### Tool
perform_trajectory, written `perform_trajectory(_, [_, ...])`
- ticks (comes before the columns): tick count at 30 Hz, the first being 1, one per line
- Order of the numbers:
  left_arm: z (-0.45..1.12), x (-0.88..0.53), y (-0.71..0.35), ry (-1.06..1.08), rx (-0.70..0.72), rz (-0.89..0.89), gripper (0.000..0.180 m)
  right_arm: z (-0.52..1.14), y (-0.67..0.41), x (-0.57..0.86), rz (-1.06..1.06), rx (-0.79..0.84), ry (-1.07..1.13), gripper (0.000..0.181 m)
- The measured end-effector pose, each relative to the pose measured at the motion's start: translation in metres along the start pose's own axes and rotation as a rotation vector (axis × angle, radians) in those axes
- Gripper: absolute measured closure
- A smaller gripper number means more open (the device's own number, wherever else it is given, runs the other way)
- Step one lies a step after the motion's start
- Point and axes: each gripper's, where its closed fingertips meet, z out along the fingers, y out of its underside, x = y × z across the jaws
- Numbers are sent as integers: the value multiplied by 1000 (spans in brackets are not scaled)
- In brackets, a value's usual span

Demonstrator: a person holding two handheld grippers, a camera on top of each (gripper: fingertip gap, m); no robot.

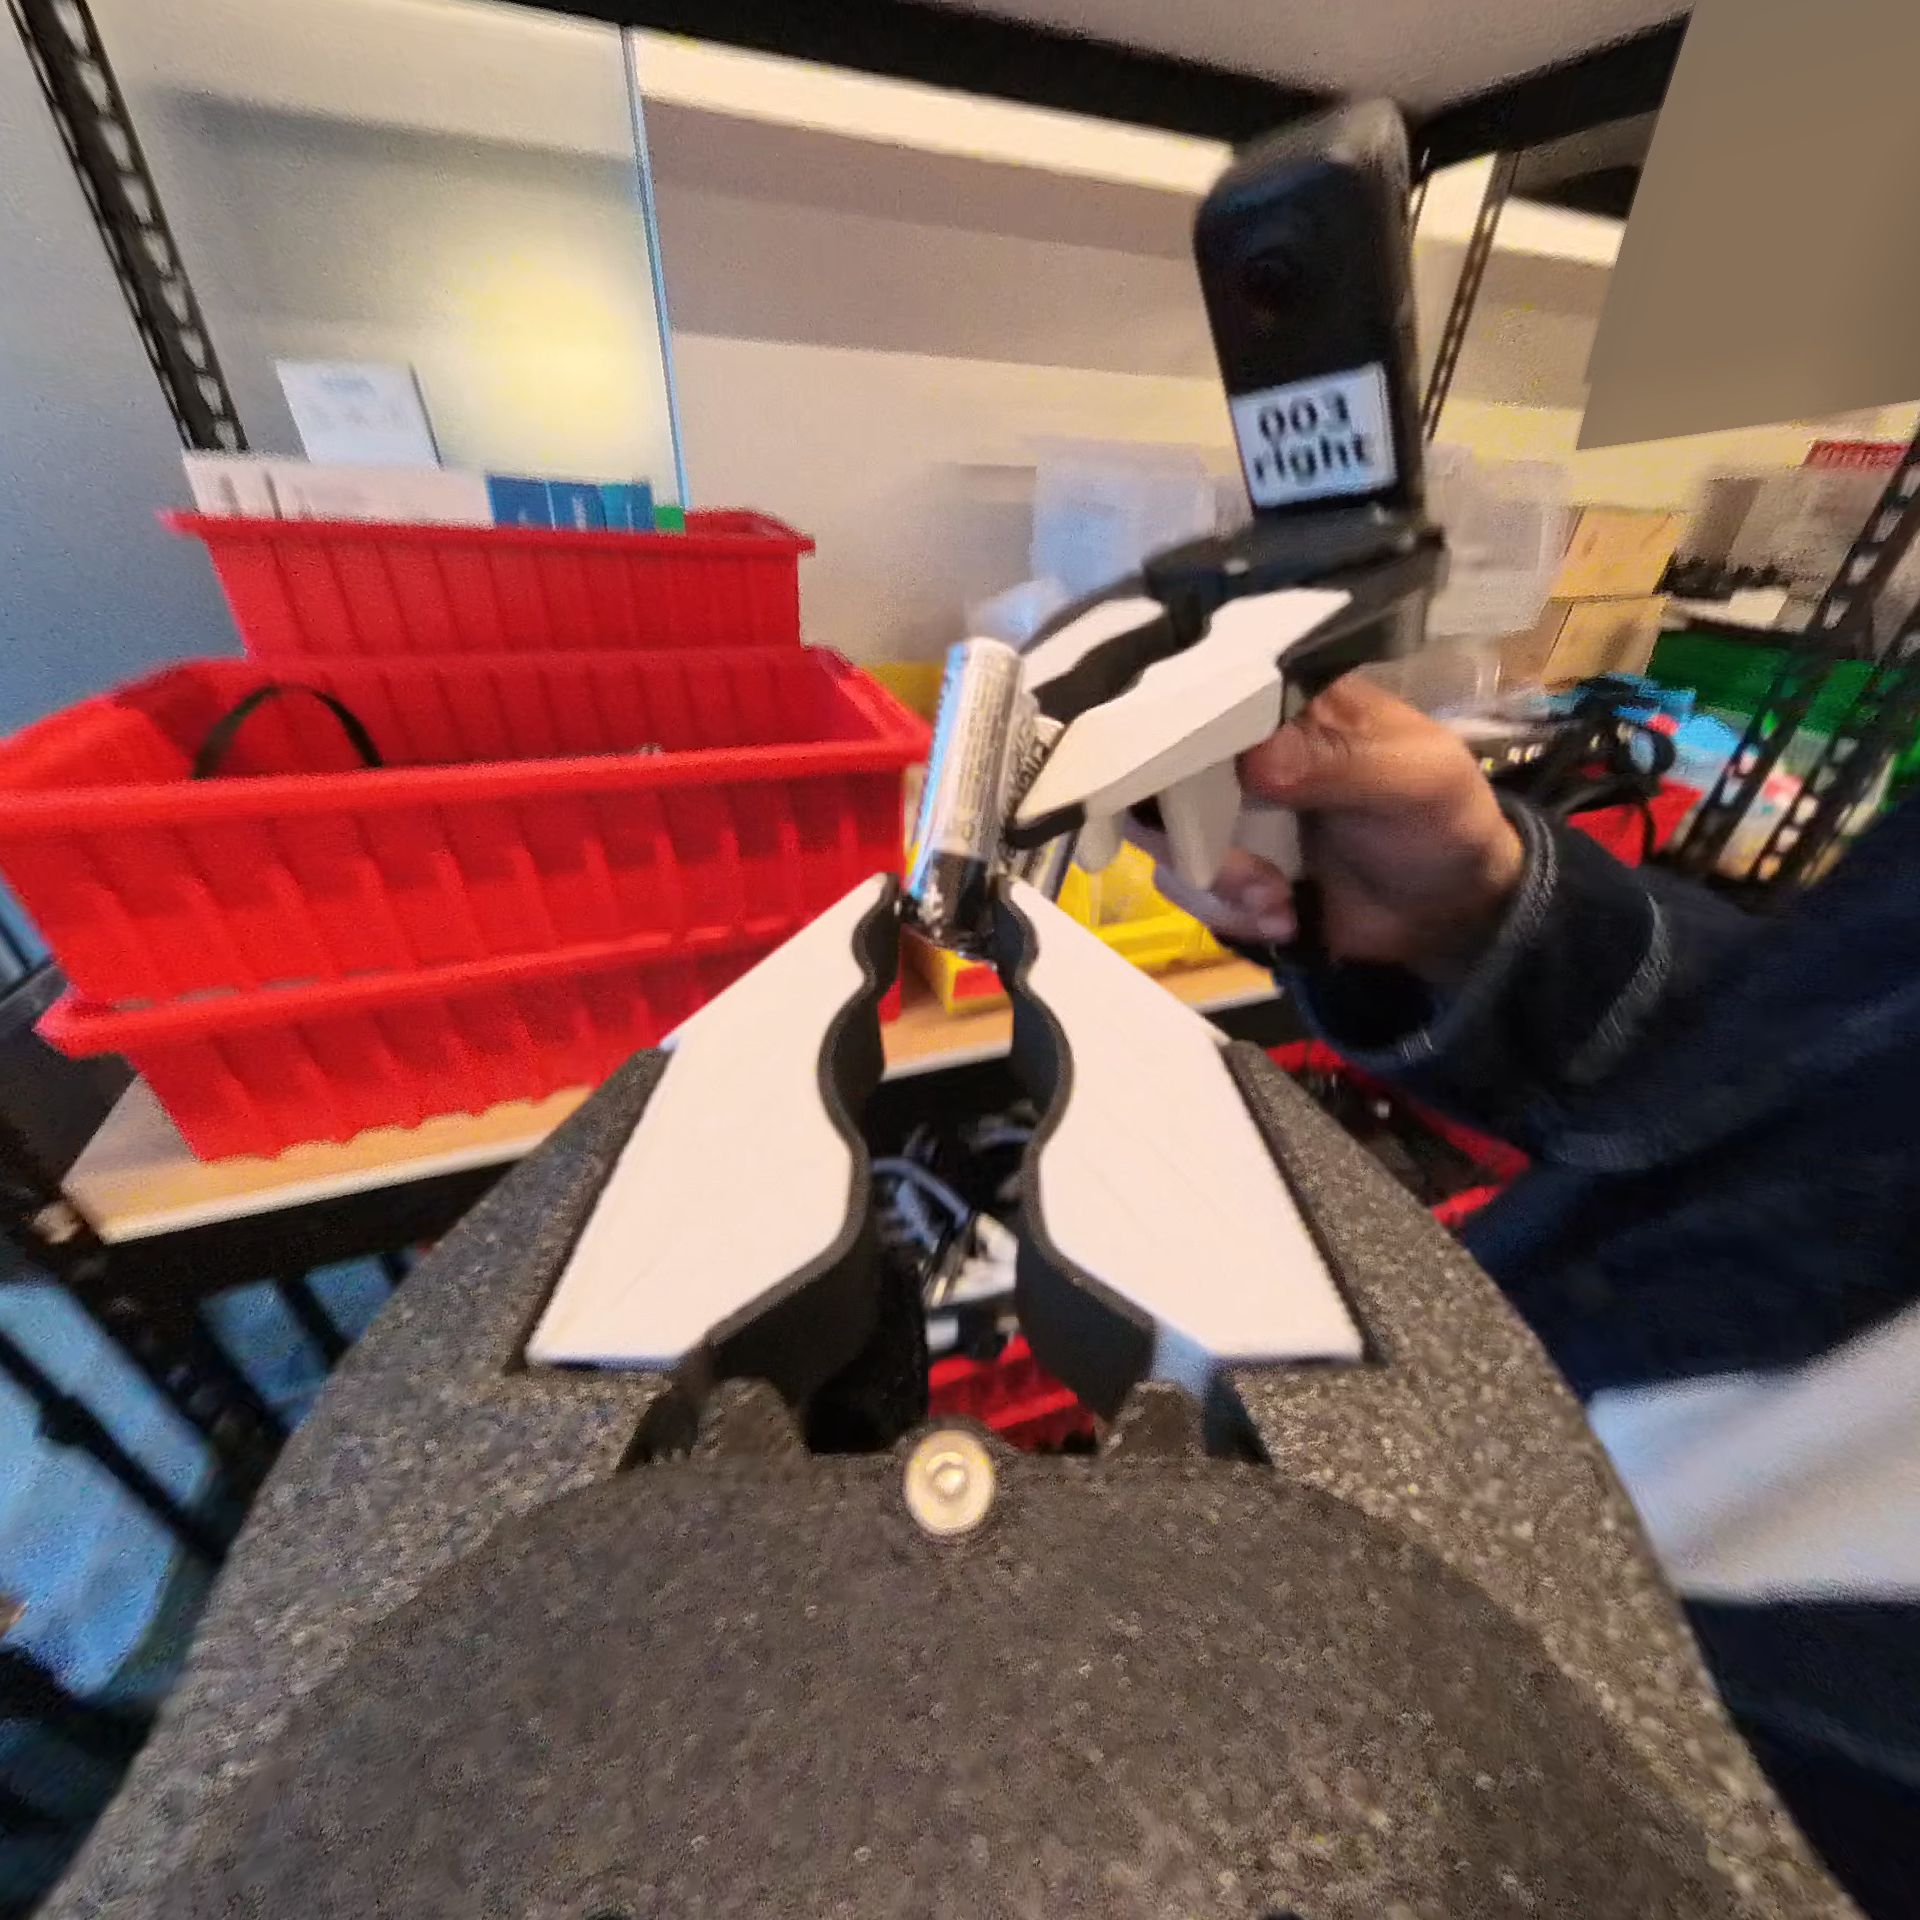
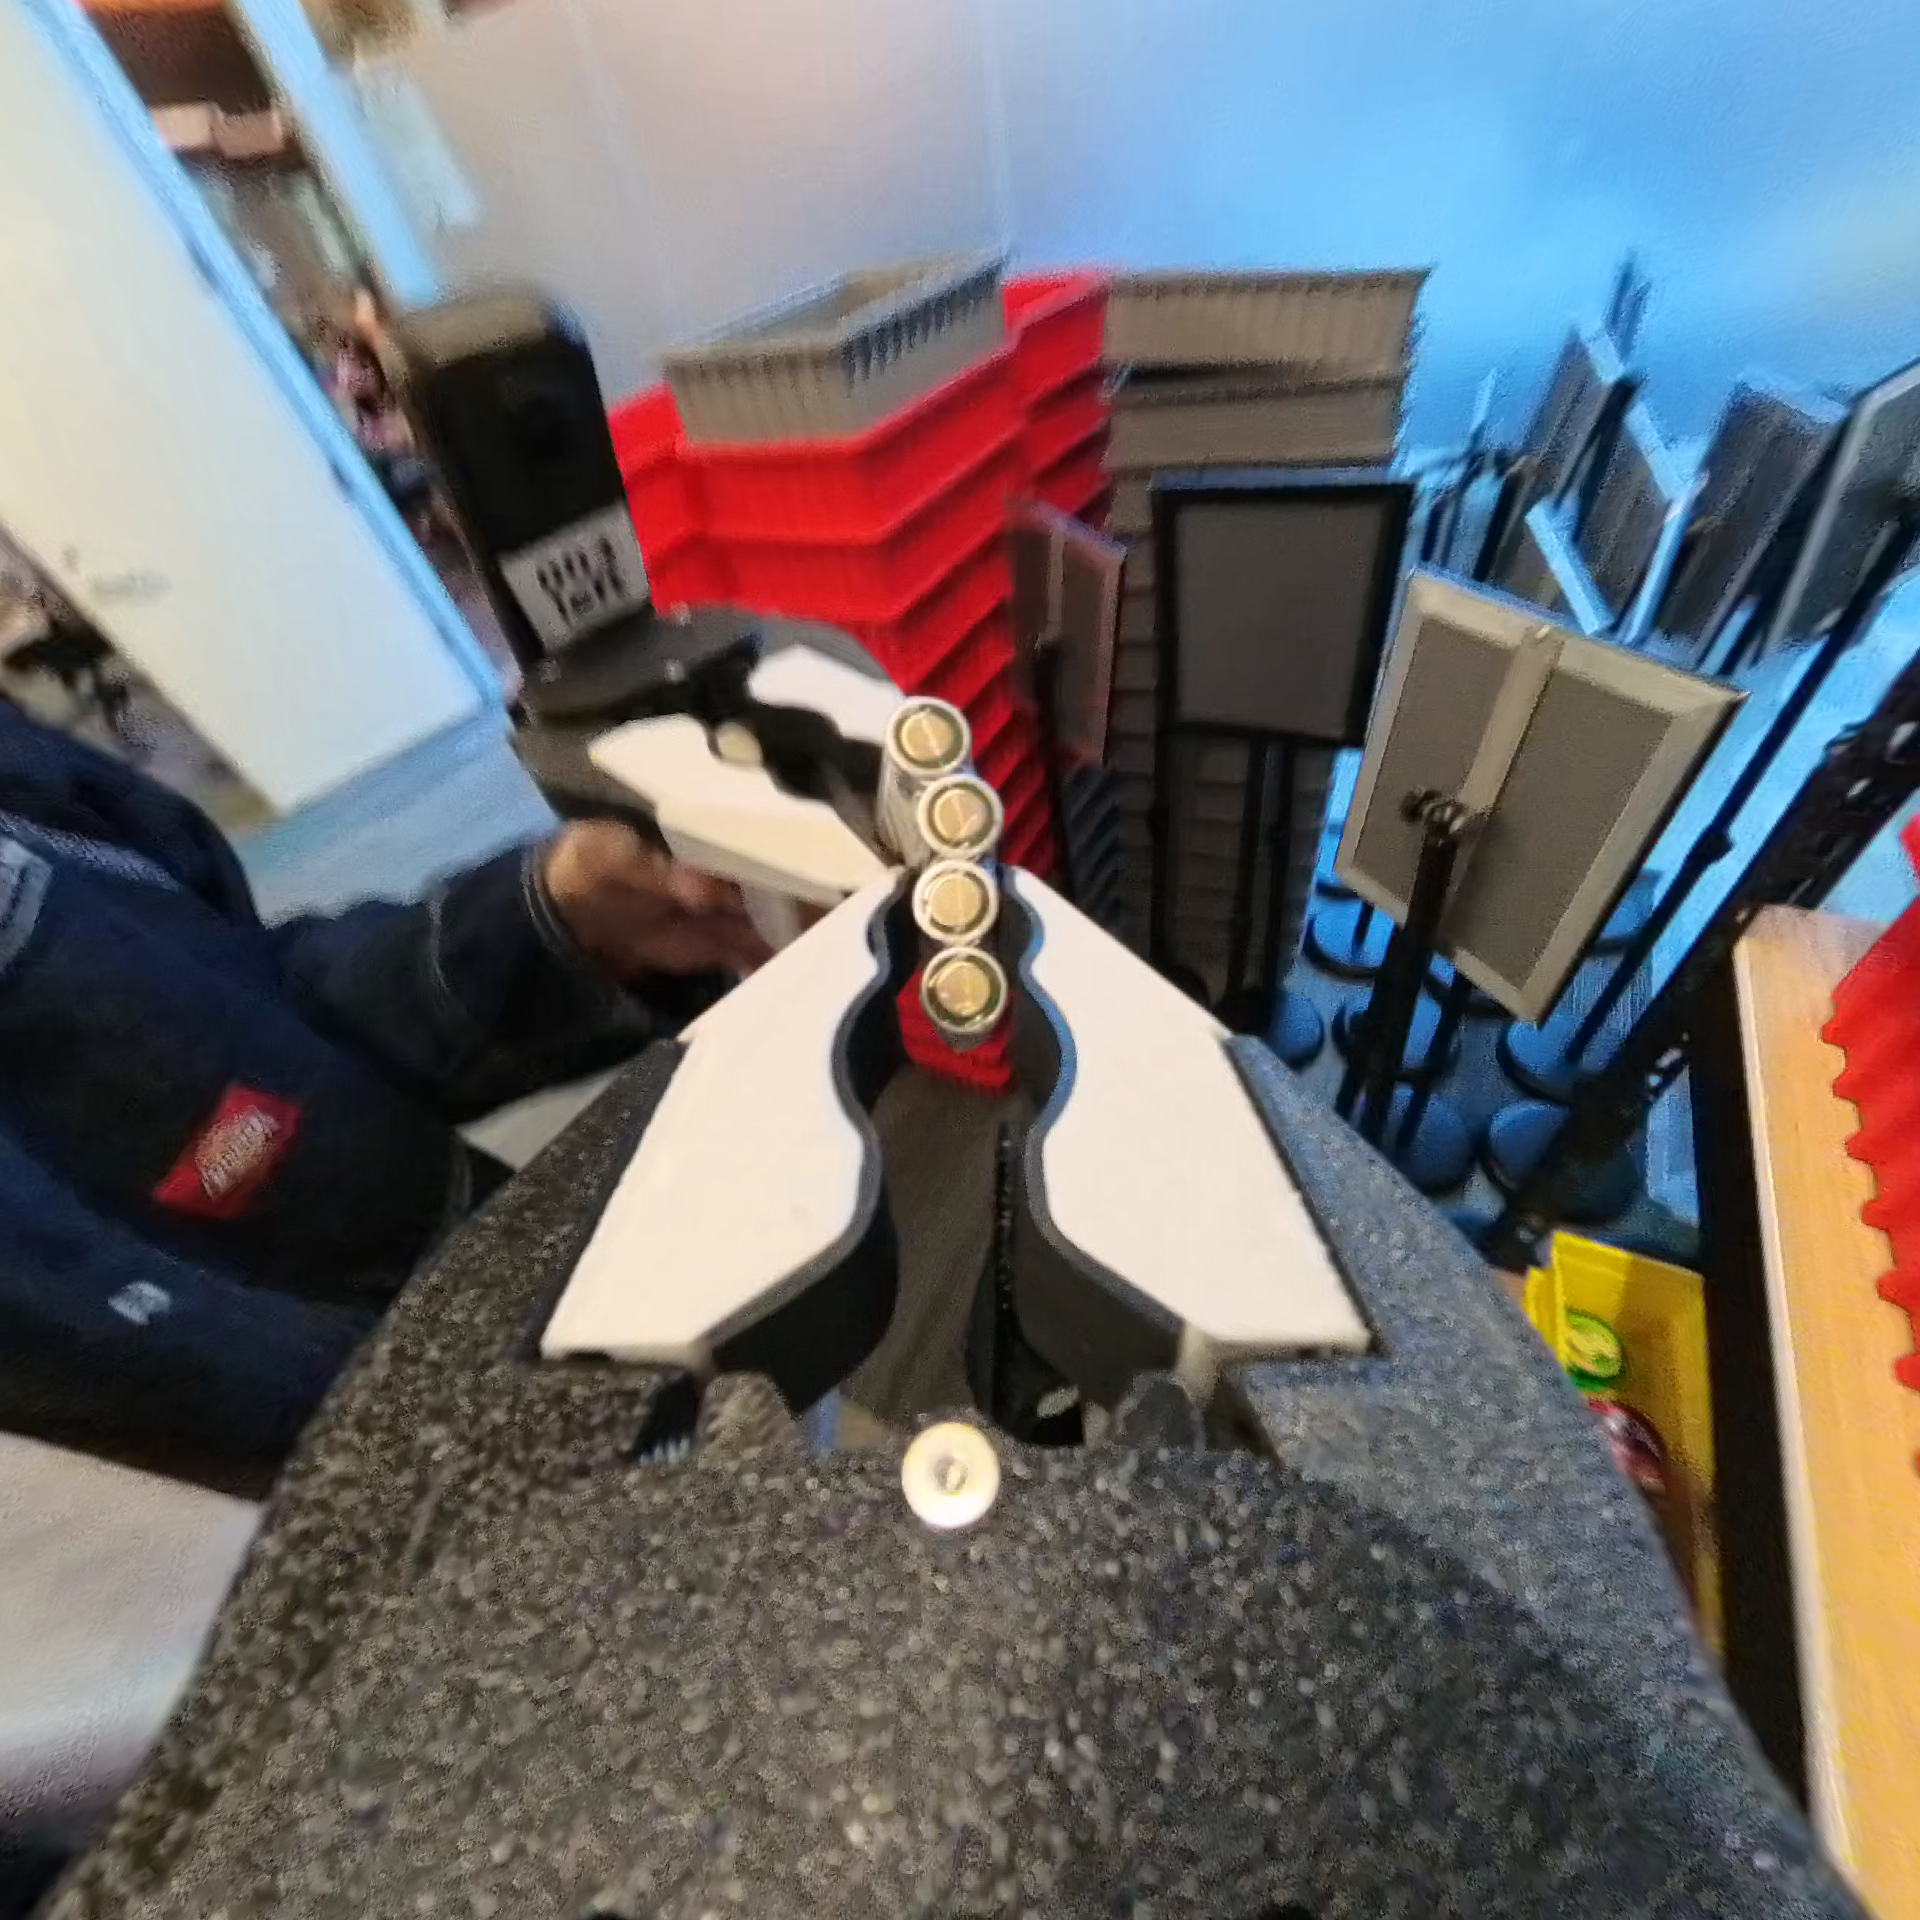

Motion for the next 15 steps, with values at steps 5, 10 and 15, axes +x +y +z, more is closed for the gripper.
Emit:
perform_trajectory(5, [-36, -21, 34, -66, -194, 1, 140, 59, 49, 0, -173, -337, -197, 168])
perform_trajectory(10, [-99, -25, 62, -218, -220, -114, 167, 118, 70, -41, -326, -470, -486, 168])
perform_trajectory(15, [-208, -25, 65, -587, -124, -135, 167, 199, 66, -114, -369, -393, -669, 166])
